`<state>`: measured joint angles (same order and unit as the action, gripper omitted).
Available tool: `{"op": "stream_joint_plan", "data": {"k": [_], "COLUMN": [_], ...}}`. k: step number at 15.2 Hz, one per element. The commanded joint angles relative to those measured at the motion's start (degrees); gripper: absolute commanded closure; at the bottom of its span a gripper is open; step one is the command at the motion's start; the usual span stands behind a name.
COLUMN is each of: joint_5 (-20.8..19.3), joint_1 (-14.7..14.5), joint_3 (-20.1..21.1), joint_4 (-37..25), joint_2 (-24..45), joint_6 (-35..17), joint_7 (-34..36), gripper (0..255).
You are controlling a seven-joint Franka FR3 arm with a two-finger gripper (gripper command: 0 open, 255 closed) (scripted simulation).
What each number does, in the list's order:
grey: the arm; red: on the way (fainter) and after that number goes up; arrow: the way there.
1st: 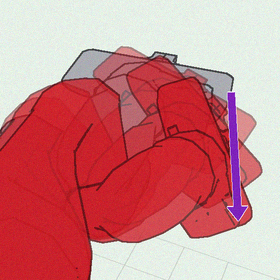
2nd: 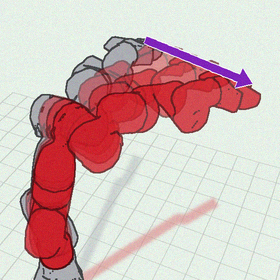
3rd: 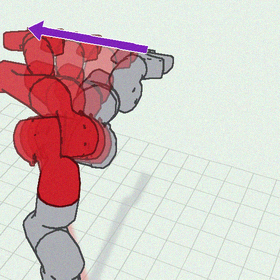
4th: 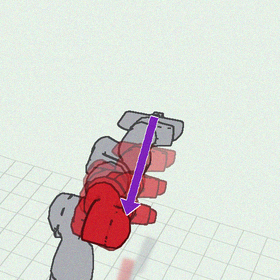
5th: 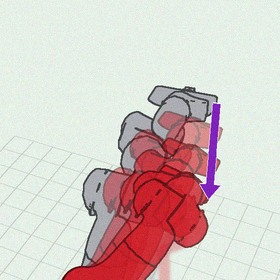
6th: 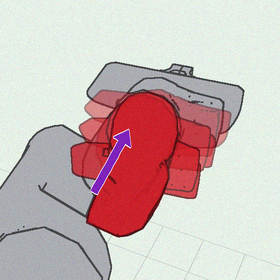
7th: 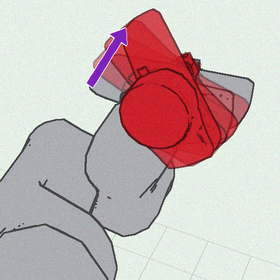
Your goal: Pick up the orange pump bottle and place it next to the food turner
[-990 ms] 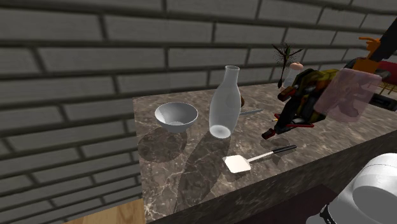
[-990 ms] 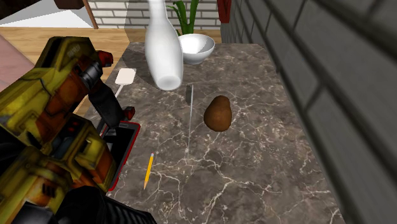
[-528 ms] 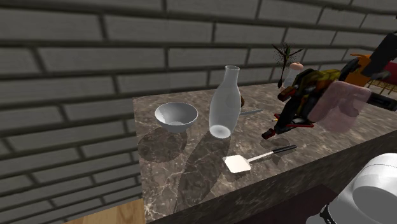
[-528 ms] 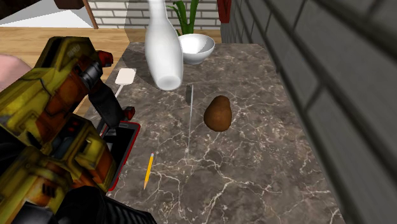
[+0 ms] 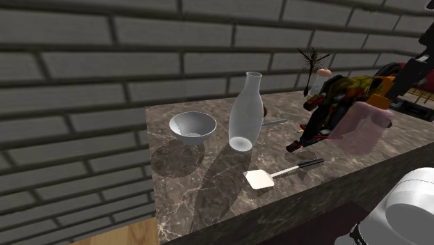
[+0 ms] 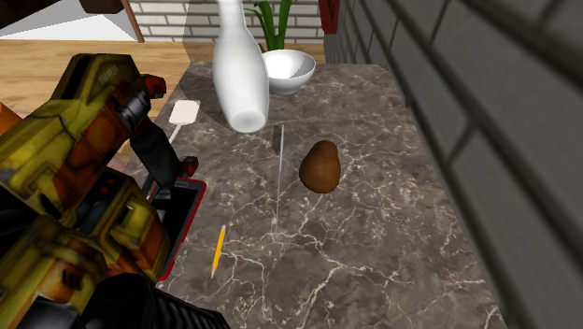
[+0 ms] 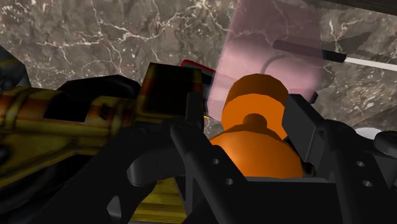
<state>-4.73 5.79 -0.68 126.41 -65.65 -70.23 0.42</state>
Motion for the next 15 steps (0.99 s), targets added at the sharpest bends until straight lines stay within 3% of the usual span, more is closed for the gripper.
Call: {"op": "stream_joint_plan", "data": {"k": [1, 9, 15], "joint_5": [0.04, -0.03, -0.03], "joint_1": [-0.02, -0.08, -0.09], "joint_3": [0.01, -0.12, -0.12], "joint_4": [2.37, 11.33, 11.31], "joint_2": [-1.28, -6.34, -6.33], "joint_6": [-1.1, -4.99, -4.98], "joint_7": [0.14, 0.48, 0.48], "gripper": [255, 255, 255]}}
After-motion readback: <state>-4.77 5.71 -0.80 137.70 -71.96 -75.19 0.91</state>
